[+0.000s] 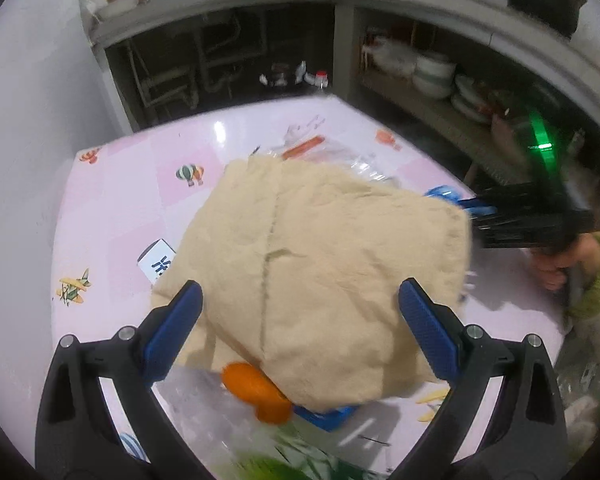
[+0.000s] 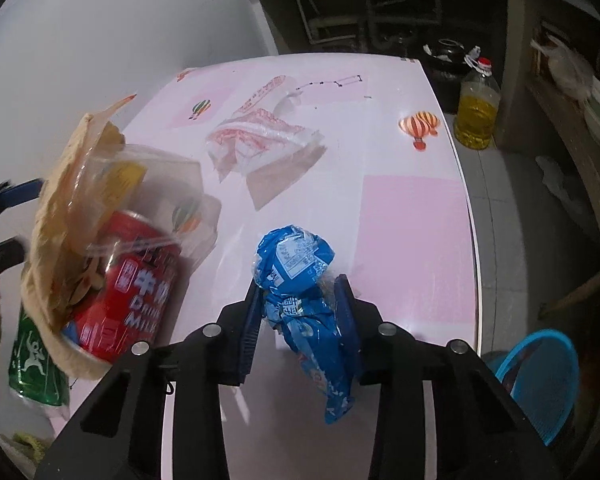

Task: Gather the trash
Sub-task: 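Grasp the tan paper bag with the left tool while the right tool grasps the blue wrapper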

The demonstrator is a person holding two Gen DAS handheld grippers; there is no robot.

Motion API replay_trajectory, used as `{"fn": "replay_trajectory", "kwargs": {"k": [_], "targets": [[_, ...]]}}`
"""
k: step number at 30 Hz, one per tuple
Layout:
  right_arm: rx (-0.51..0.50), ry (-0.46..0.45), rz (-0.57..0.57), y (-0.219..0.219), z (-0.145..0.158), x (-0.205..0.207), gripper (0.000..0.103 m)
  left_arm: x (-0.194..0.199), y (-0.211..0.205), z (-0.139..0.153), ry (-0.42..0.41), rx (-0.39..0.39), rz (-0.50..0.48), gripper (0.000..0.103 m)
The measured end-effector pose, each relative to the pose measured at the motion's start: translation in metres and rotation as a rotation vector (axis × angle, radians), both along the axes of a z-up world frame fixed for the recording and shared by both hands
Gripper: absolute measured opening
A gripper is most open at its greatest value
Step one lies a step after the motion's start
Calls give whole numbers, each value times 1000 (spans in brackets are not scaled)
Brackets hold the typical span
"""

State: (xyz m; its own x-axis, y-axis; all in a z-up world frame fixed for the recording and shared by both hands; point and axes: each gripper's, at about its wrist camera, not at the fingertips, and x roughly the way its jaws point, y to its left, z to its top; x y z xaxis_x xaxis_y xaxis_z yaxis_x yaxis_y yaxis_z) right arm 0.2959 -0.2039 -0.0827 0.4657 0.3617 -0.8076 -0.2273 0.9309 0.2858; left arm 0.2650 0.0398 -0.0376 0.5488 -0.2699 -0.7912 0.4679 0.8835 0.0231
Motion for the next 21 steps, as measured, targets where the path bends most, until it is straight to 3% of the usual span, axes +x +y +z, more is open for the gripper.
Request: {"fn": "replay_trajectory", "kwargs": {"k": [7,14,21], "targets": [[14,3,-18,-5,0,-9,35,20,2,-15,84,27,-34,94],[21,0,-29,-5,0,-11,35,25,16,-21,189,-93,-3,53],[18,-3,-38,-6,1,-12,35,26,33,-18,202,-165,43,30]]}}
